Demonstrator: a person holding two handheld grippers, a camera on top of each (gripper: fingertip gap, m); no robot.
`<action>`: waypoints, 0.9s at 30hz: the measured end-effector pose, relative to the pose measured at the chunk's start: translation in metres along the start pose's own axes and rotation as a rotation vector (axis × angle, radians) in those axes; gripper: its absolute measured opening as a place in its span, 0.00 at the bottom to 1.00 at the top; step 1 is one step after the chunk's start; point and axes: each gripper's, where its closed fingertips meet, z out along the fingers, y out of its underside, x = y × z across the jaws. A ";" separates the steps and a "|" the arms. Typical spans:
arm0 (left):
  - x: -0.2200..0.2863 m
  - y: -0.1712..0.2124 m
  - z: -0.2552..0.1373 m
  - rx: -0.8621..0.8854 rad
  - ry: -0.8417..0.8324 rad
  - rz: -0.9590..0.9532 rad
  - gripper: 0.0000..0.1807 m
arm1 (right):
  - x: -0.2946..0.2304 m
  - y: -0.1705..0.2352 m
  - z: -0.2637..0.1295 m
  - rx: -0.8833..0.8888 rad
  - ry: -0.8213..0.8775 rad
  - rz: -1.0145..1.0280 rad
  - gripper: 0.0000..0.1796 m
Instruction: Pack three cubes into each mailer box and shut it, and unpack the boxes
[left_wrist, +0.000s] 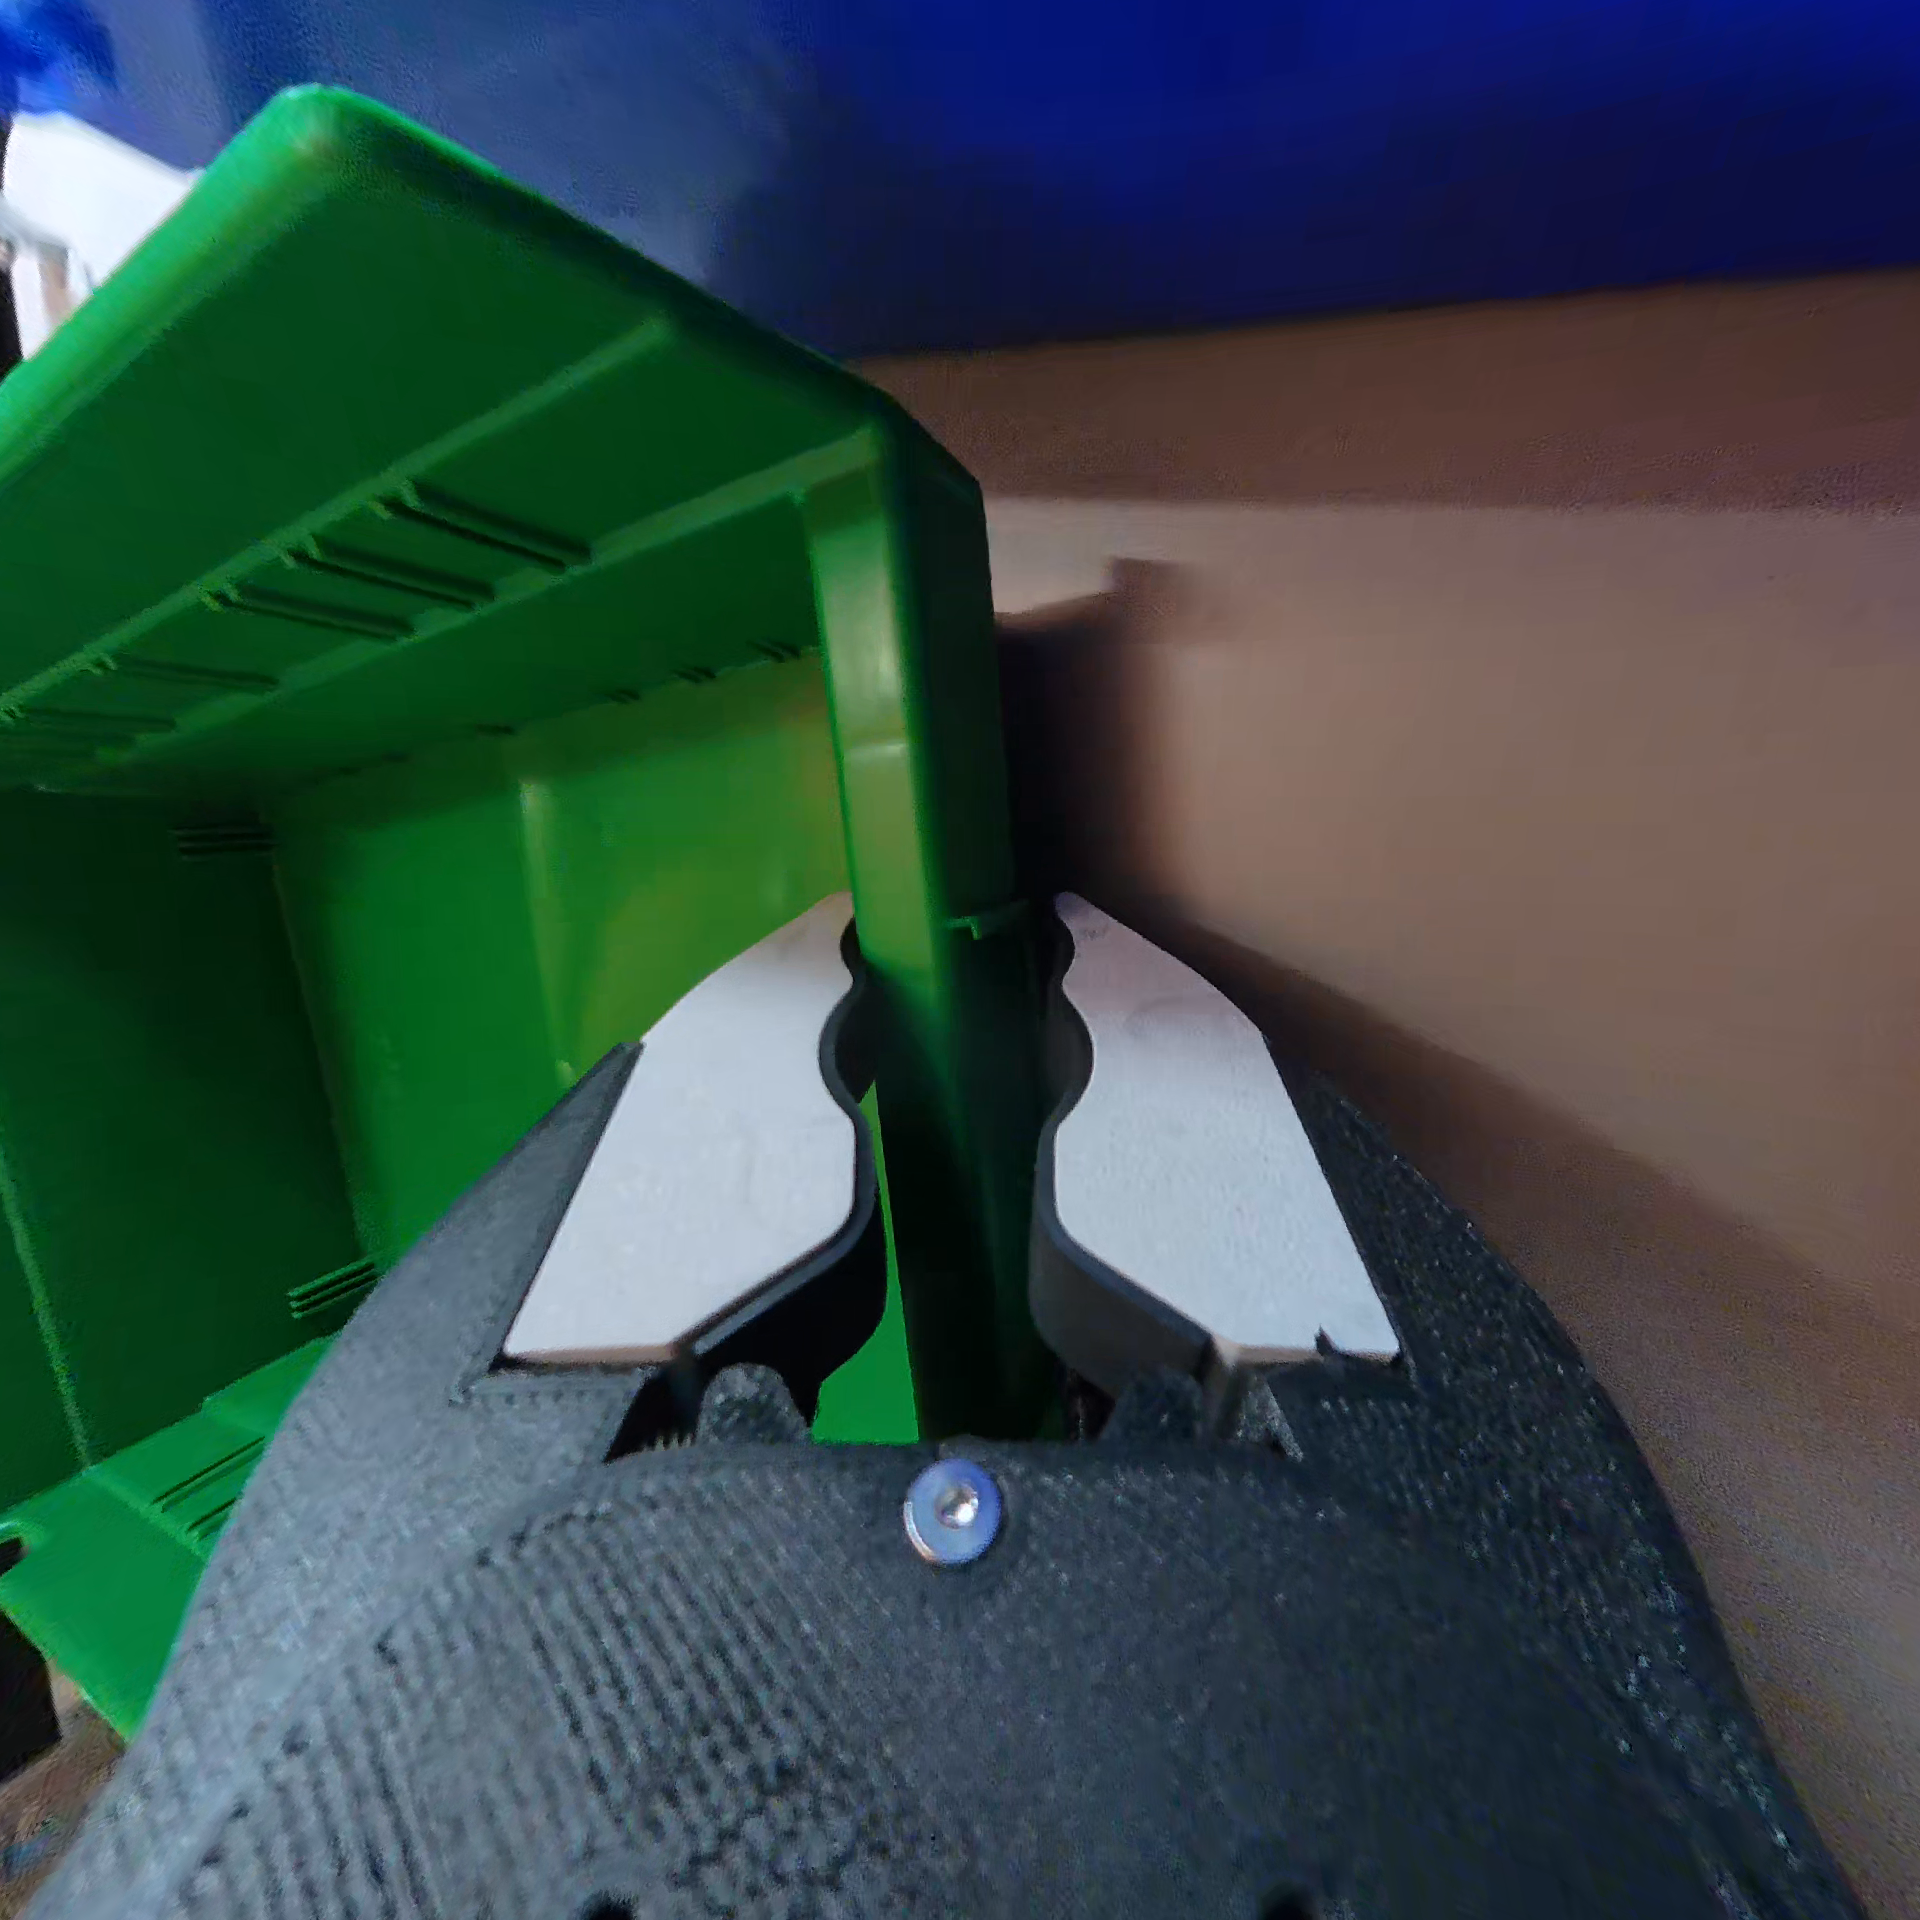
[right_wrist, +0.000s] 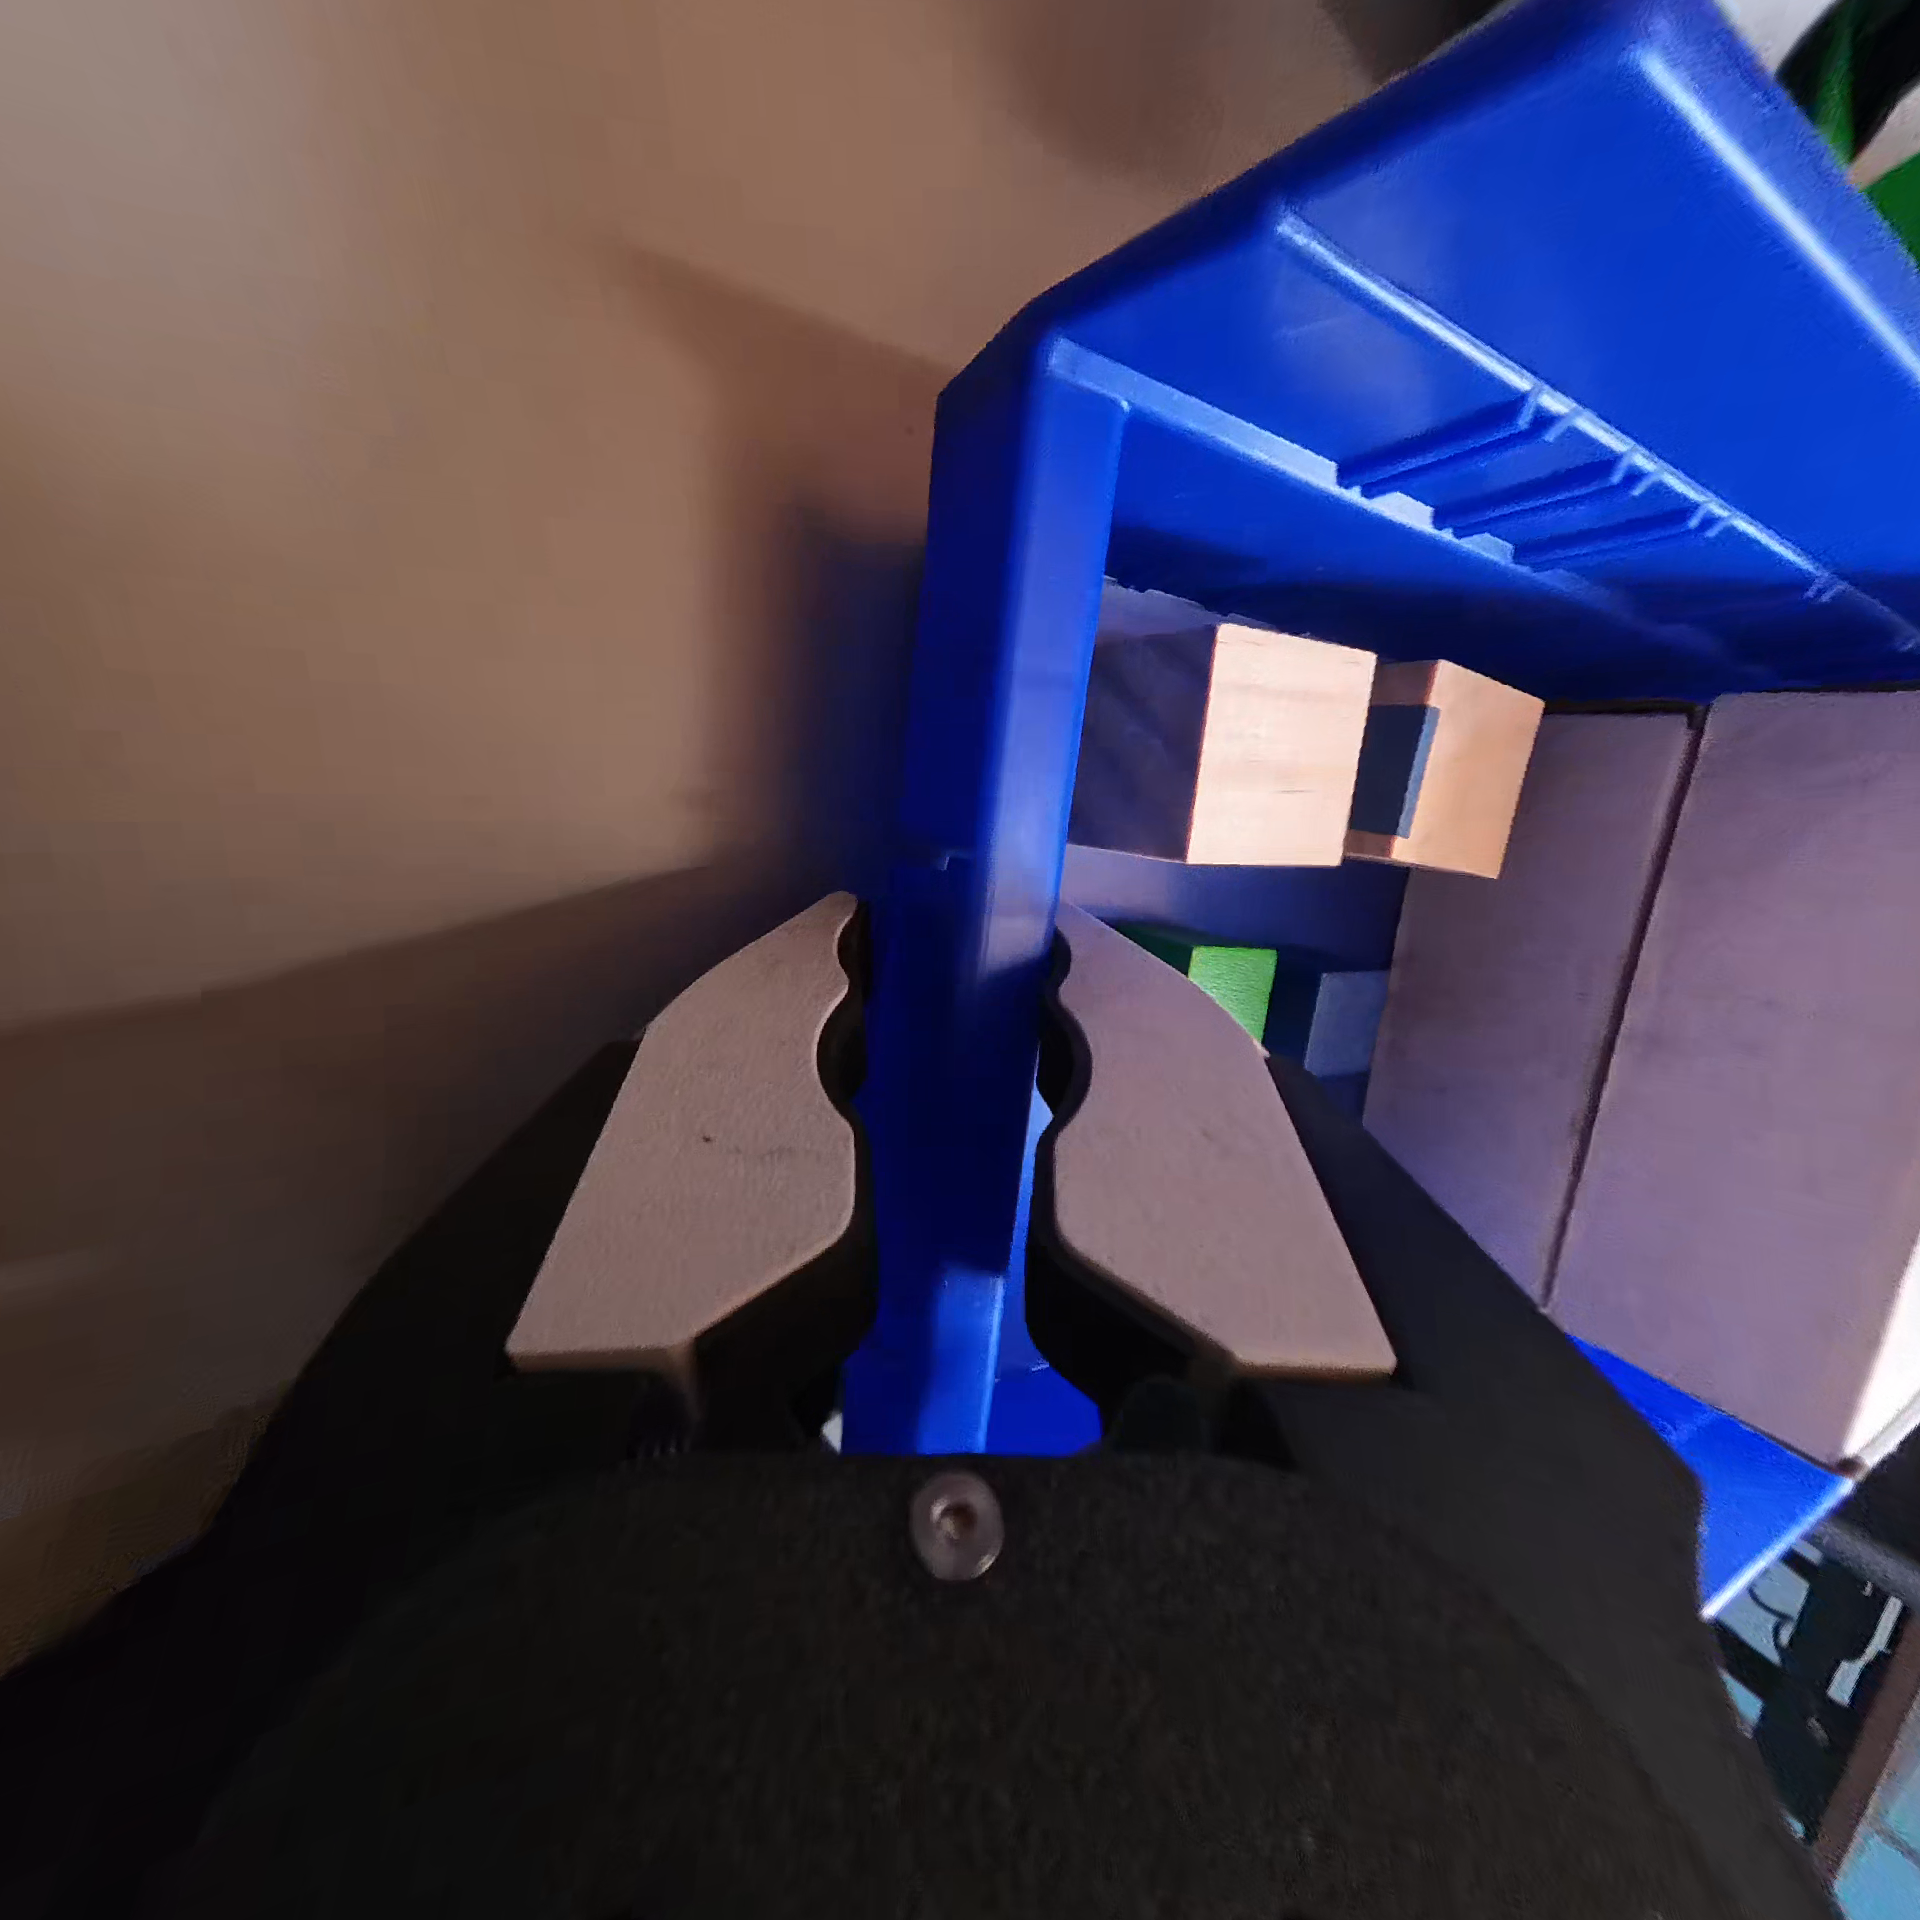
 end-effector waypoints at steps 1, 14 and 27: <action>0.007 -0.003 -0.003 0.017 0.009 0.017 0.16 | -0.004 -0.004 -0.002 0.011 0.008 0.002 0.17; 0.005 -0.052 -0.053 0.378 -0.138 -0.070 0.30 | 0.037 0.050 -0.147 0.466 0.571 0.849 0.27; 0.126 -0.123 -0.101 0.700 0.128 -0.871 0.36 | 0.035 0.100 -0.081 0.462 0.513 1.278 0.23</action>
